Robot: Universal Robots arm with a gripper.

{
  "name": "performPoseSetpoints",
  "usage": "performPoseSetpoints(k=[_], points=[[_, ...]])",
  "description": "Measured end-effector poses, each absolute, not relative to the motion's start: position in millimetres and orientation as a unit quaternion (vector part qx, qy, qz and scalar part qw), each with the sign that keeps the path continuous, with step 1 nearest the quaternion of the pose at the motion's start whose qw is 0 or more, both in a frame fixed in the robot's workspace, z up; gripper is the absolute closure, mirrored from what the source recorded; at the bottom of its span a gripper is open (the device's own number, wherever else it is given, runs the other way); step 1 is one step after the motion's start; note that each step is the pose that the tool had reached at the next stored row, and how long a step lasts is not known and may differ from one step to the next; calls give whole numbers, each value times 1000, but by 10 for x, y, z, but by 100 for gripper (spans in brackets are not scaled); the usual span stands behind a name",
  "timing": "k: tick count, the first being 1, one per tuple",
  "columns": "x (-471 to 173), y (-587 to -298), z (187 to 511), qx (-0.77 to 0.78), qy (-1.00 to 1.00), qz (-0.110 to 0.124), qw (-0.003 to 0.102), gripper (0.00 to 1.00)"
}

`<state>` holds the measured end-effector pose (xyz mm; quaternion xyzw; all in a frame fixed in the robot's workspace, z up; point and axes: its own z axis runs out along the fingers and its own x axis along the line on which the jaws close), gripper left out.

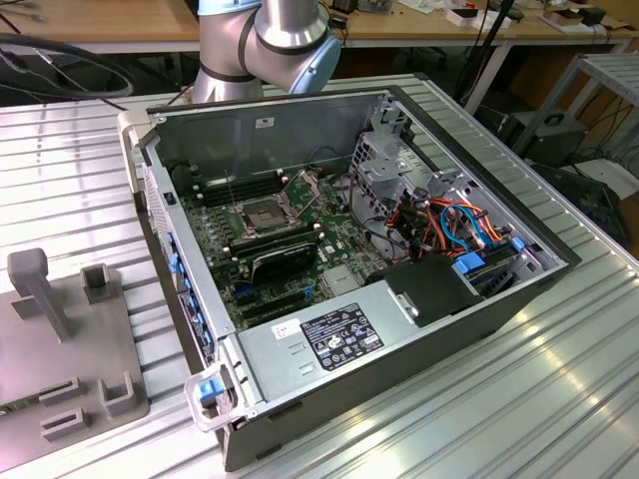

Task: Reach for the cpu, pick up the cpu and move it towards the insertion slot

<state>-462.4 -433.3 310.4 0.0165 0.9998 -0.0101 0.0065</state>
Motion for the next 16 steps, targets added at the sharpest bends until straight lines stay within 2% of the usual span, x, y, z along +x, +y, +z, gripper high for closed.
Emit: performPoseSetpoints(k=[16], points=[[-4624,-4325,3518,16,1000,-13,7,45]])
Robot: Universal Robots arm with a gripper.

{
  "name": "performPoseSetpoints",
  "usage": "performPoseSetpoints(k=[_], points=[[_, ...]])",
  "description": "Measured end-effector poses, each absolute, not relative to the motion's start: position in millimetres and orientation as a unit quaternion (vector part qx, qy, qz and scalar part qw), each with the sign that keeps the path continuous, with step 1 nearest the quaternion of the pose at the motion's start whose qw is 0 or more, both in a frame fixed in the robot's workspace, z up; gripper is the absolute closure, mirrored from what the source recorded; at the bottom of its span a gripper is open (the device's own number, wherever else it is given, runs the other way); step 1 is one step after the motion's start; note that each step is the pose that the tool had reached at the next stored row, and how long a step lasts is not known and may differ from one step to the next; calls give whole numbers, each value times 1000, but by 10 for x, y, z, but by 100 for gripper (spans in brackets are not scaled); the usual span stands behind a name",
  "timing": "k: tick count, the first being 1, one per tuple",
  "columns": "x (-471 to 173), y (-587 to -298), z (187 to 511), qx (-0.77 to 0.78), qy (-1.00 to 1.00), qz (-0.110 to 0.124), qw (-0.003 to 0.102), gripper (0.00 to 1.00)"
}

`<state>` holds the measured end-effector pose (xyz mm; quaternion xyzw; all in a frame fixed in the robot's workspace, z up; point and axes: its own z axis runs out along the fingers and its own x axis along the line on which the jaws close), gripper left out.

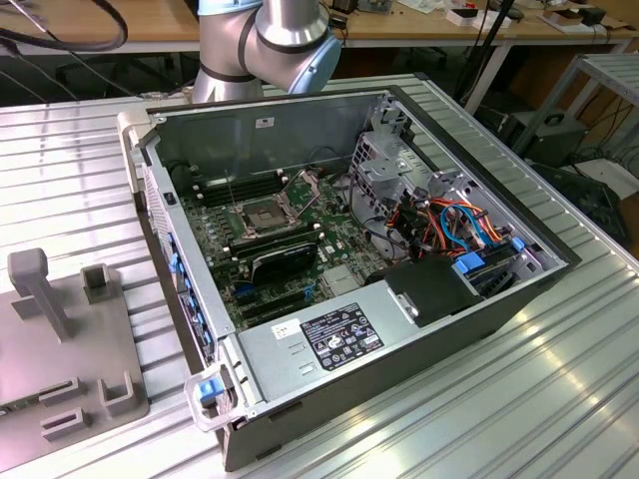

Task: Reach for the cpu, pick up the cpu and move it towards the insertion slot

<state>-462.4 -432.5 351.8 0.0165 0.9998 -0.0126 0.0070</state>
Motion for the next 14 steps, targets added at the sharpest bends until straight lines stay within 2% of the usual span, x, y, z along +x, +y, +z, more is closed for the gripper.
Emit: performPoseSetpoints(k=[14], points=[[-4624,-4325,3686,16,1000,-13,8,45]])
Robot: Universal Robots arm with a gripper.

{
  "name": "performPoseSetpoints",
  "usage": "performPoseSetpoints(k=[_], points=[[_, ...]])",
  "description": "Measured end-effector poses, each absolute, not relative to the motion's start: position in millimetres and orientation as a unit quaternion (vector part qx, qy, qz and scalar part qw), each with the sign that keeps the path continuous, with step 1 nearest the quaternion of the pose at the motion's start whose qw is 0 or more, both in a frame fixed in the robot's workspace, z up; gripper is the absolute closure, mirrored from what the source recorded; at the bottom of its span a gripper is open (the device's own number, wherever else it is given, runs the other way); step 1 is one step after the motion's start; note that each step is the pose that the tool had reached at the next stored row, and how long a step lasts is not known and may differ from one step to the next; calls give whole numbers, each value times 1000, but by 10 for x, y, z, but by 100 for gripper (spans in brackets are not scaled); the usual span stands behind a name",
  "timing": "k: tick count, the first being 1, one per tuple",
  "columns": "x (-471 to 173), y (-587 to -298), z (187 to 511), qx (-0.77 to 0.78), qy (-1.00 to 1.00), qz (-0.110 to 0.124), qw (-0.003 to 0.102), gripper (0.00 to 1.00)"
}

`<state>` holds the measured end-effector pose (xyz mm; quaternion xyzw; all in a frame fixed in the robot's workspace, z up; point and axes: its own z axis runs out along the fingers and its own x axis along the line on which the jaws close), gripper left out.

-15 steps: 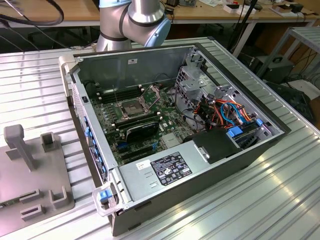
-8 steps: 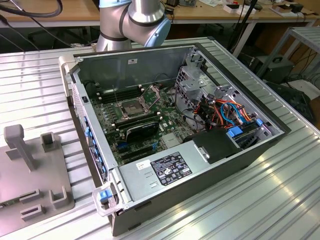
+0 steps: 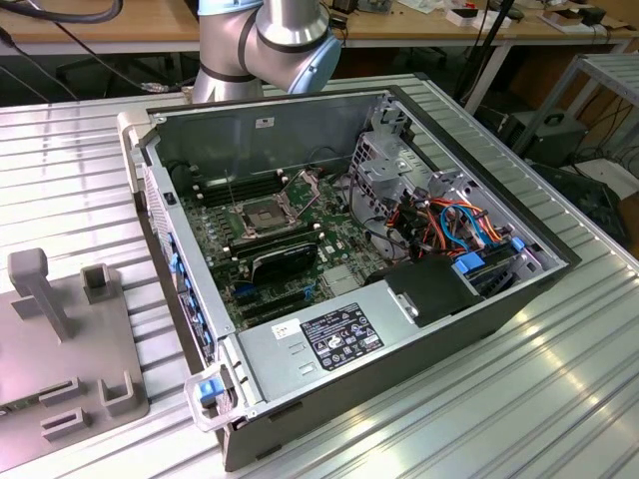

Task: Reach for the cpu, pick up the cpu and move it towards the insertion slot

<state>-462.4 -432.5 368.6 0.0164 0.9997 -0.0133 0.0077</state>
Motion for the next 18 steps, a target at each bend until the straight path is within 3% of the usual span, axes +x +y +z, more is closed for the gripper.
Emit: performPoseSetpoints(k=[18], points=[[-4157,-4322,3686,16,1000,-13,8,45]])
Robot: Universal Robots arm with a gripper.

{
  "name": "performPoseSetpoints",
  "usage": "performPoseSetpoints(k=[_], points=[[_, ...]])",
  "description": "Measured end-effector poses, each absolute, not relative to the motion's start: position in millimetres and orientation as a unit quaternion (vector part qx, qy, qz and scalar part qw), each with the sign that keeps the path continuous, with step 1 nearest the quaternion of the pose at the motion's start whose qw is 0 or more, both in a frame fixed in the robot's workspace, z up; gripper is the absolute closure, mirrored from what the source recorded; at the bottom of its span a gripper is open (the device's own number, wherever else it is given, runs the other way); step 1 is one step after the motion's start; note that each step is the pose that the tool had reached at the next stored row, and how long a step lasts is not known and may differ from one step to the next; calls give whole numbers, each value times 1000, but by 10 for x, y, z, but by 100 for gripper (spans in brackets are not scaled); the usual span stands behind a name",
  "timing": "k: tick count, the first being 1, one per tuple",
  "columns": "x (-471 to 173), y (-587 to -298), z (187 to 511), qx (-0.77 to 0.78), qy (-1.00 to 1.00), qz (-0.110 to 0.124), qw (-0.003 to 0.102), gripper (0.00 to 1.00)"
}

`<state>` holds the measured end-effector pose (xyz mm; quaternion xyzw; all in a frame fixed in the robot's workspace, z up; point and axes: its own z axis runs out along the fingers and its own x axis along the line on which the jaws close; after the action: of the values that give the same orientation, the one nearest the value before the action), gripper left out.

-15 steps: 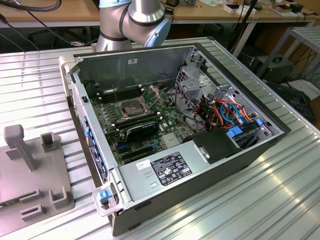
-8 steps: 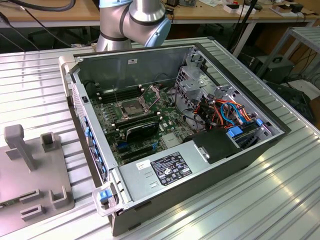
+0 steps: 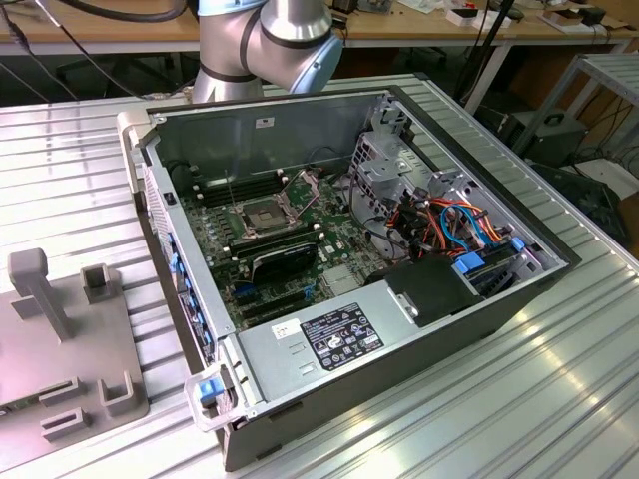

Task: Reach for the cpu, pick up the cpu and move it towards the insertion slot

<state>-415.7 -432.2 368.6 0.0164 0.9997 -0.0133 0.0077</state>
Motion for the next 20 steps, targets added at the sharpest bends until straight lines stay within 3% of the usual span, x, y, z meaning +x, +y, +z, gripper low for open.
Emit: performPoseSetpoints(k=[20], points=[[-3976,-4321,3825,17,1000,-14,8,45]])
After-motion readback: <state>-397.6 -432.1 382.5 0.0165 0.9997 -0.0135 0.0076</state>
